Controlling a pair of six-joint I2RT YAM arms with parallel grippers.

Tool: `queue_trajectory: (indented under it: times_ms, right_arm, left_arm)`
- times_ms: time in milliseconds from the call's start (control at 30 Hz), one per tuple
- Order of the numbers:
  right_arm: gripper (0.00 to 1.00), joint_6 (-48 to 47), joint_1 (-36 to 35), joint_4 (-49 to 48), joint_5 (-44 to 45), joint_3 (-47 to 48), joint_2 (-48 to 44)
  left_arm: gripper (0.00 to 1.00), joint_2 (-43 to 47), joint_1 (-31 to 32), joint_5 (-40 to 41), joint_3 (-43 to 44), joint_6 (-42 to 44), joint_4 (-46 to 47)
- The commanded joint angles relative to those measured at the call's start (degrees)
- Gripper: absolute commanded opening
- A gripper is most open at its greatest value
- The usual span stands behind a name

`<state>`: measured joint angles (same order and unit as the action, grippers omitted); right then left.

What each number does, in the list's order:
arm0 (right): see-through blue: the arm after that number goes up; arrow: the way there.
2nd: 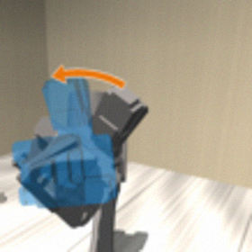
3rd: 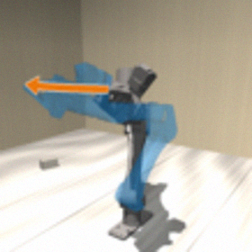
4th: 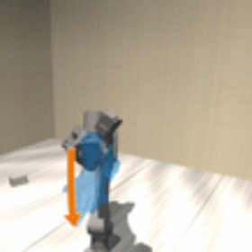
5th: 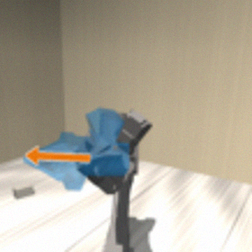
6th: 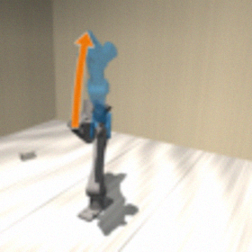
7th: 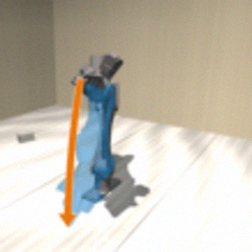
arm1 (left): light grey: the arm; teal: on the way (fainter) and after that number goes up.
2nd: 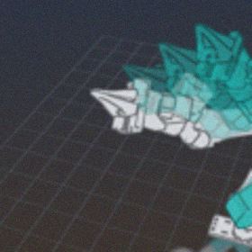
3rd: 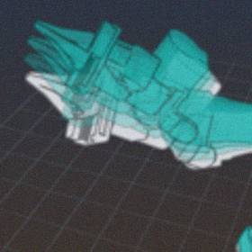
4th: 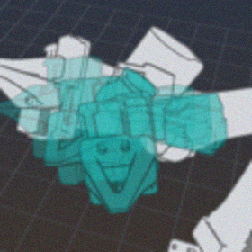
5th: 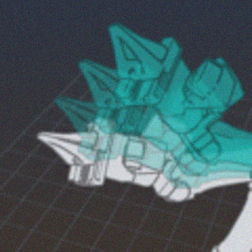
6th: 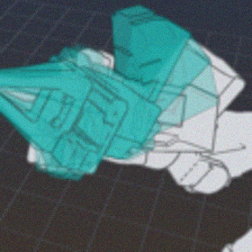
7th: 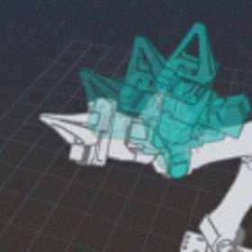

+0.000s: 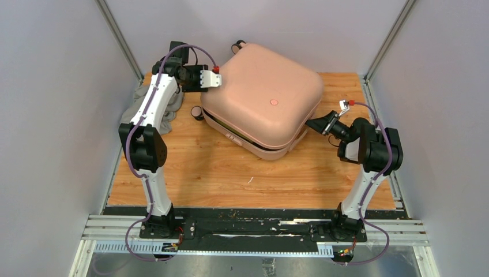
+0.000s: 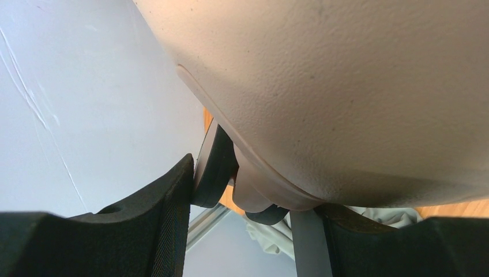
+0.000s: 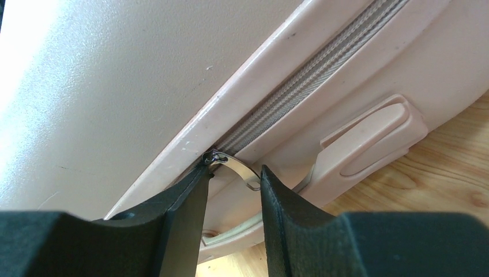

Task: Pack the luggage
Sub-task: Zip the luggage at the center of the board.

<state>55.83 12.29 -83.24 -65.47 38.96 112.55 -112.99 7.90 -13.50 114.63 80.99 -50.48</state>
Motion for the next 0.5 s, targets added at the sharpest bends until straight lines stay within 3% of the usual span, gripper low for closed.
queue_trajectory:
  times_ms: [0, 267, 467]
  right_arm:
    - [0.41, 0.5, -2.0, -3.8, -1.8, 1.3, 1.0]
    - [0.28, 0.7, -2.3, -4.0, -1.4, 1.0, 1.6]
    - [0.06, 0.1, -1.9, -3.5, -0.1, 0.0, 0.2]
  left_arm:
    - [0.0, 1.2, -0.3, -2.3, 1.1, -10.1, 5.8]
    - [0.0, 1.9, -0.2, -1.9, 0.7, -9.5, 5.8]
    - [0.0, 2.5, -0.2, -1.9, -0.3, -9.2, 5.9]
